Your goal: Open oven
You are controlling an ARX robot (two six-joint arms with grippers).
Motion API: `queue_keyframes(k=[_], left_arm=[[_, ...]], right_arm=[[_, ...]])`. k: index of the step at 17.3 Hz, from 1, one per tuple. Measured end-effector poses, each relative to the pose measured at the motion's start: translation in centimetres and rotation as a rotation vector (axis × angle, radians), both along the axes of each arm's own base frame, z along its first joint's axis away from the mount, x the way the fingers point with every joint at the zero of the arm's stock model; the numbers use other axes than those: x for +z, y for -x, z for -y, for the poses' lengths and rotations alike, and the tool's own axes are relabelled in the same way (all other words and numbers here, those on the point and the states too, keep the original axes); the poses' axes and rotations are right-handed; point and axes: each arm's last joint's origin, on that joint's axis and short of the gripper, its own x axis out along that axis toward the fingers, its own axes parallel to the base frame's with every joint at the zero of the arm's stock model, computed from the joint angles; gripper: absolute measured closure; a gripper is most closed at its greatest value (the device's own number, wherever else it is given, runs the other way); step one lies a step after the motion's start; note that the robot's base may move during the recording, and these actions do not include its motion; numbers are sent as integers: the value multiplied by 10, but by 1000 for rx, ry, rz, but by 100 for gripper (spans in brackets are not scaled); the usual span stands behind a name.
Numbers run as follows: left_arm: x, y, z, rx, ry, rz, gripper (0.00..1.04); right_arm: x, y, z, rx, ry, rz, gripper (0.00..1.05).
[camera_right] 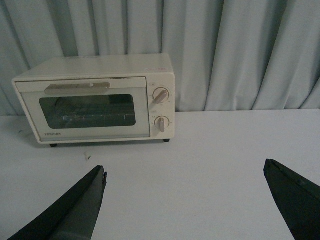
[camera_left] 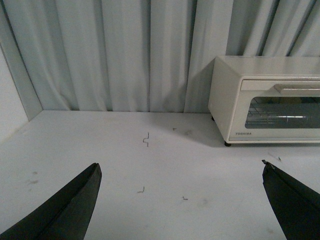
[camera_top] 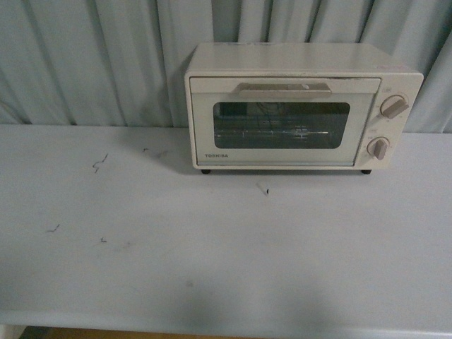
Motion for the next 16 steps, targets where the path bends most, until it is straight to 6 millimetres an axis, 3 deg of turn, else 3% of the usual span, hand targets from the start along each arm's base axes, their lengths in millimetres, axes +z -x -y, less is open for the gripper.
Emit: queue_keyframes(k=[16], left_arm=[[0,0,0,0,0,0,7]], right_arm=[[0,0,0,0,0,0,7]])
